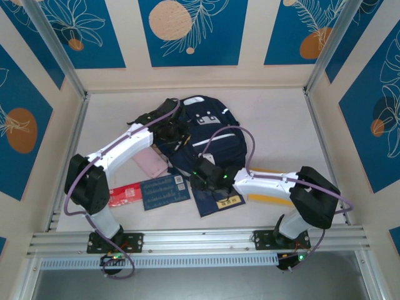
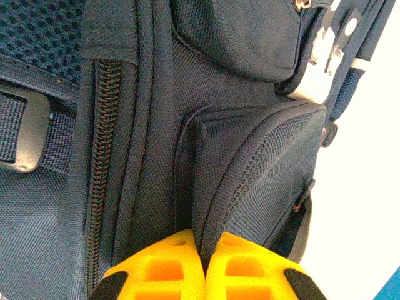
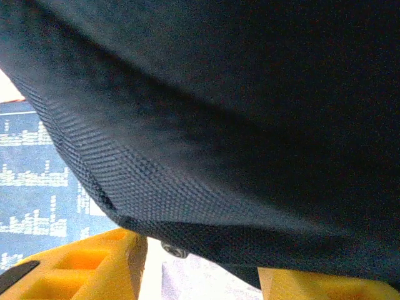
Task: Pack the student bag
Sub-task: Unzip the student bag at the top-center of the table.
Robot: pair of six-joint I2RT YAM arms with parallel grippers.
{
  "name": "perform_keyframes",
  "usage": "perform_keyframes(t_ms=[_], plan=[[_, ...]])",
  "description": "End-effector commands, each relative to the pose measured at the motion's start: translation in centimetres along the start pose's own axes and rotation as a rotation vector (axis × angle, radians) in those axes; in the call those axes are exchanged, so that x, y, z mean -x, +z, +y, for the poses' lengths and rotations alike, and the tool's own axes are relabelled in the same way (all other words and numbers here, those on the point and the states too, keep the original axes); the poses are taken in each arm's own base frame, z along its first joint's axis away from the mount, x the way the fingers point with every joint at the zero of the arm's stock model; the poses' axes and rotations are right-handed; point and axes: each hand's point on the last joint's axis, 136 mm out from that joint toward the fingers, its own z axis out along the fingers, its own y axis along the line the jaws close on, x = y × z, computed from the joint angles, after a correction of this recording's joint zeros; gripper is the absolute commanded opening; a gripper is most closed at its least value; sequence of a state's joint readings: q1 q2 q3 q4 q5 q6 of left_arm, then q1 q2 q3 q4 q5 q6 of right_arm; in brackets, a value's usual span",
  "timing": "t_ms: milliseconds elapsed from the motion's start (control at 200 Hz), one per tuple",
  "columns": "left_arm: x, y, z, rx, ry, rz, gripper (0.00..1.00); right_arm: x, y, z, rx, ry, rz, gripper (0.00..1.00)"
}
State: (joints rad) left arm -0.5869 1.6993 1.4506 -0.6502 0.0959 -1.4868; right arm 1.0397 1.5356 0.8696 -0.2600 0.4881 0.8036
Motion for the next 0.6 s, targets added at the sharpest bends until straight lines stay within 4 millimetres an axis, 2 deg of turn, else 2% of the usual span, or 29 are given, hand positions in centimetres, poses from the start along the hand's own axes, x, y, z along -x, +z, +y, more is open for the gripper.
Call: perform_keyframes(t_ms=[0,125,205,305,450,485,540,595], plan=[[1.2,-1.2,-2.9,-0.089,-0.111,-0.031,0.00,-0.8,0.1,-1.6,-0.149,-0.058,-0.018,0.50],[1.4,-1.2,-3.4,-0.096,-0.127,-0.036,0.00,-0.5,-0.6,-2.3,-0.244,-0.087,-0.062,0.43],[1.5,-1.2,-3.6,-0.099,-0.139,-0.037,0.00,-0.3,-0.9,-2.2,-0.242,-0.088,-0.083,0.38],[1.6,-1.0,-3.9,-0.098,-0.146,-0.037,0.00,-0.3,-1.1,-1.6,-0.204,-0.049,-0.096,0.38],[1.8,-0.7,-3.9,-0.091,-0.160,-0.034,0.00,0.5,-3.0,-0.7,-0.136,-0.001,-0.180,0.38],[1.8,-0.7,-4.0,-0.094,-0.164,-0.034,0.00,0.7,-3.5,-0.7,-0.114,0.023,-0.197,0.34],[1.9,-0.7,-4.1,-0.095,-0.171,-0.030,0.00,0.7,-4.1,-0.9,-0.086,0.058,-0.218,0.22],[2.0,-0.5,-4.1,-0.095,-0.176,-0.026,0.00,0.6,-4.5,-1.2,-0.058,0.098,-0.228,0.16]])
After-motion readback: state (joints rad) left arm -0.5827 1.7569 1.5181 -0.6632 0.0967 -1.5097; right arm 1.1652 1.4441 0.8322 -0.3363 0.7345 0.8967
